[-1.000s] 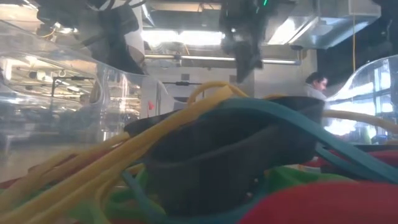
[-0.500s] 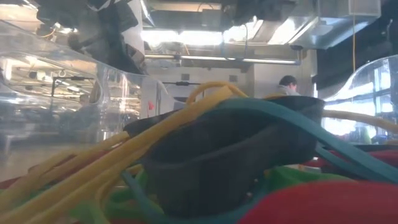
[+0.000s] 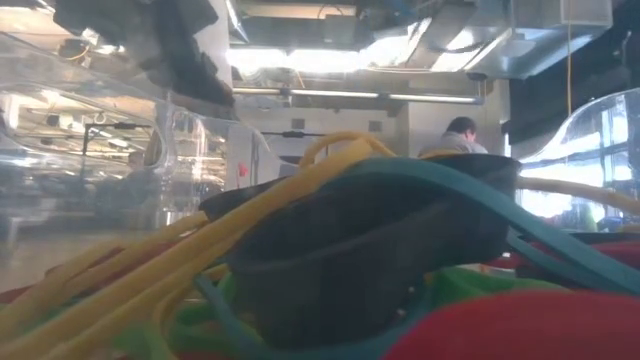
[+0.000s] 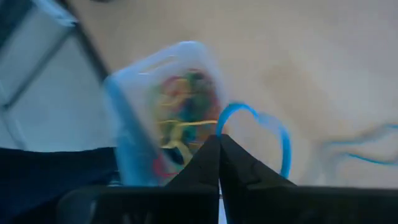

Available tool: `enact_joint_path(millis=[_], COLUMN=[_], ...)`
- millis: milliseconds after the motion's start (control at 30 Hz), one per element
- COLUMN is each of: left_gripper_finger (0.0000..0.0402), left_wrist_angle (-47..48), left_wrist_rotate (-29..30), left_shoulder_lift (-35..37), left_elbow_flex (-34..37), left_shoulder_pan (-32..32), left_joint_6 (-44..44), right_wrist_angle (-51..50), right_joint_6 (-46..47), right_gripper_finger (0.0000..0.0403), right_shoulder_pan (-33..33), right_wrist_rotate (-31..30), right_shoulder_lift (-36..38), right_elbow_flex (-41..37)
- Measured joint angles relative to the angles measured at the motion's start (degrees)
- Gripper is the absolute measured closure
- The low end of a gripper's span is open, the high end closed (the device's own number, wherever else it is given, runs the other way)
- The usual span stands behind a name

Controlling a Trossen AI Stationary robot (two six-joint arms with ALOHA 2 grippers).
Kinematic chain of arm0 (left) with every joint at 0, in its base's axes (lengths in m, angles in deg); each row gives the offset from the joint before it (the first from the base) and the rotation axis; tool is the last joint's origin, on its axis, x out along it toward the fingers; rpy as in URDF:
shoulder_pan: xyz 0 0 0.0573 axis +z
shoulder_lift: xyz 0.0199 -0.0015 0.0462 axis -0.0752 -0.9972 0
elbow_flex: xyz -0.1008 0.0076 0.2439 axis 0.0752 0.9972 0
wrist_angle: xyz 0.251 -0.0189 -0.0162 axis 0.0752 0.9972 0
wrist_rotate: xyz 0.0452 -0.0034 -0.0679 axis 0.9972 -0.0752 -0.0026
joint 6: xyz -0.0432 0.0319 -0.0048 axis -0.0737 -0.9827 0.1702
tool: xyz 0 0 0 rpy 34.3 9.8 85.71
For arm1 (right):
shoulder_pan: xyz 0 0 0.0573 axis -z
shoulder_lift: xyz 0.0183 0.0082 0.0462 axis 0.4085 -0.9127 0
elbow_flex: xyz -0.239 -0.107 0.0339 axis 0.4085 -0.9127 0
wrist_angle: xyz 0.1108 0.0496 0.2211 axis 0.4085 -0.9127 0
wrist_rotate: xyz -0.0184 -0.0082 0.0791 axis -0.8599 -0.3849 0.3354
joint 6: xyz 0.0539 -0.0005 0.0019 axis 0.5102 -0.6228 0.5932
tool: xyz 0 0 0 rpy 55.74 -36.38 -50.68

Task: Pick and place rubber bands into bin
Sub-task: Put the blue rubber band into the transparent bin

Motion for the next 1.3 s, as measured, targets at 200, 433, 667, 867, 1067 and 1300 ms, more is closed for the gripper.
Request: enact_joint_path(millis=[200,433,667,867,1067,1300], left_gripper_finger=[0.04,0.04,0.04,0.0399,0.0399,0.0399], left_wrist_angle=[-0.7,-0.8,-0.7,-0.7,-0.7,-0.7], left_wrist_rotate=[0.0,0.1,0.2,0.2,0.2,0.2], left_shoulder_lift=[3.4,5.1,5.4,5.4,5.4,5.3], left_elbow_flex=[0.0,0.0,0.0,0.0,0.0,0.0], left_shoulder_pan=[-1.4,-3.4,-5.7,-7.6,-8.5,-9.6], left_joint_6=[1.6,2.0,5.9,6.6,6.7,6.6], right_wrist_angle=[14.0,16.0,16.0,15.0,8.5,7.2], right_joint_6=[-0.6,2.0,11.5,12.8,8.6,1.1], right_gripper_finger=[0.0403,0.0403,0.0403,0.0403,0.0403,0.0403], right_shoulder_pan=[-3.3,-5.4,-5.6,-5.5,-4.5,-2.4], right_wrist_rotate=[0.0,1.7,8.6,10.3,10.4,10.3], right_shoulder_lift=[-2.9,-7.6,-14.4,-19.3,-20.3,-20.2], right_elbow_flex=[0.0,0.0,0.0,0.0,0.0,0.0])
